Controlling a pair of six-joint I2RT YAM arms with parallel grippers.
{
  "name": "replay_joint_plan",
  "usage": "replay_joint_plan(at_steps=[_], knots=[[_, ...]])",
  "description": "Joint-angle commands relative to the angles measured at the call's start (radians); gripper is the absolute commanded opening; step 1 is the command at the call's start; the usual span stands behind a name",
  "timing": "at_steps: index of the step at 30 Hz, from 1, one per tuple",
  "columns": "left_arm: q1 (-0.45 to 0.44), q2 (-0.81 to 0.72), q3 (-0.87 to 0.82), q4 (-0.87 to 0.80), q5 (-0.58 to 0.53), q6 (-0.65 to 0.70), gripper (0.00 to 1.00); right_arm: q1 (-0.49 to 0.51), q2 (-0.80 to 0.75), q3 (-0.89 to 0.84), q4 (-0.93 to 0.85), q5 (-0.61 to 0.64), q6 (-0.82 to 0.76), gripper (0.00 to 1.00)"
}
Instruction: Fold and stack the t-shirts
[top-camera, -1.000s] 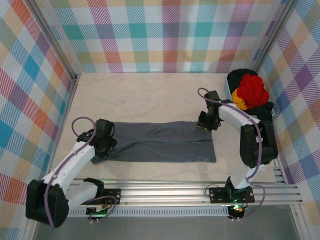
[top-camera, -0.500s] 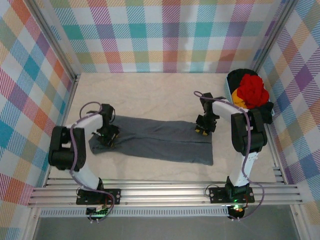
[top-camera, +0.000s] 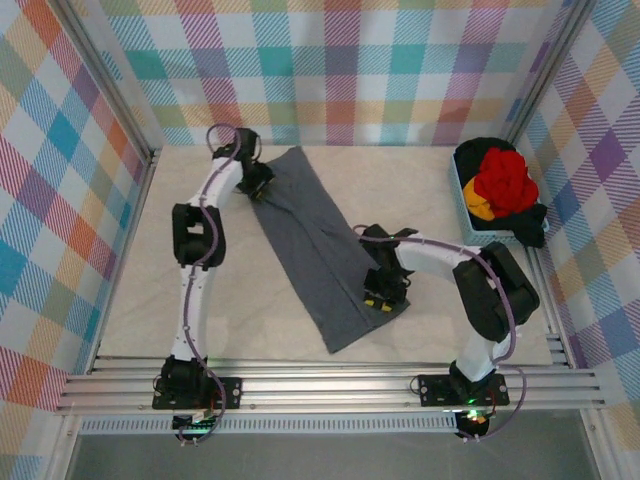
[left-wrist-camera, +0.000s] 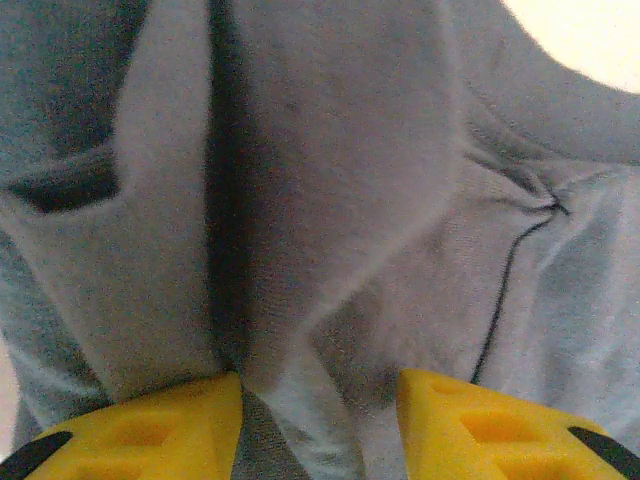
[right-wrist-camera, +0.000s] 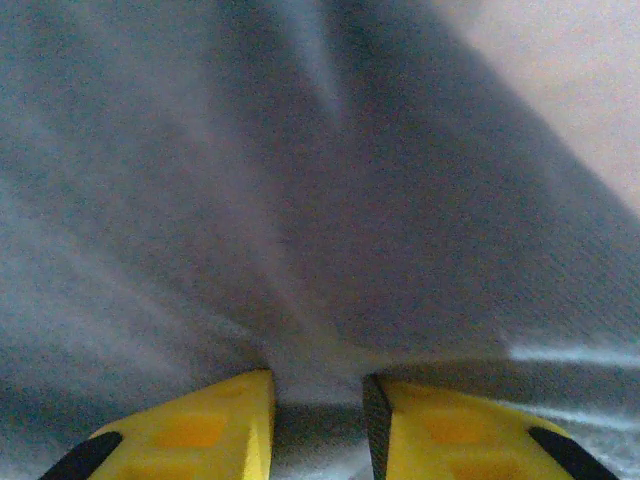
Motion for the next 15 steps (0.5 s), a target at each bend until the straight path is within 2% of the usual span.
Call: replay_joint_plan(at_steps=[1,6,8,12,14,15], knots=[[-0.054,0.114,0.12,-0.069,0.082,0.04,0.45,0.069,0.067,-0.024,0.092,-0.12,0.153,0.31],[-0.074,0.135,0.127,0.065,0.146,0.004,0.46,0.152,0.166,0.107,0.105,-0.161,0.205,0.31],[-0.072,0.102,0.139,0.073,0.14,0.033,0.5,0.163,0.169,0.142,0.085,-0.138,0.209,0.31],[-0.067,-0.013,0.2,0.053,0.112,0.139,0.73,0.165,0.096,0.171,0.053,-0.085,0.168,0.37],[-0.061,-0.085,0.248,-0.052,0.035,0.192,0.85,0.163,0.036,0.198,-0.003,-0.031,0.128,0.44],[-0.051,-0.127,0.239,-0.097,0.018,0.194,0.86,0.16,0.008,0.205,-0.03,-0.004,0.115,0.46]])
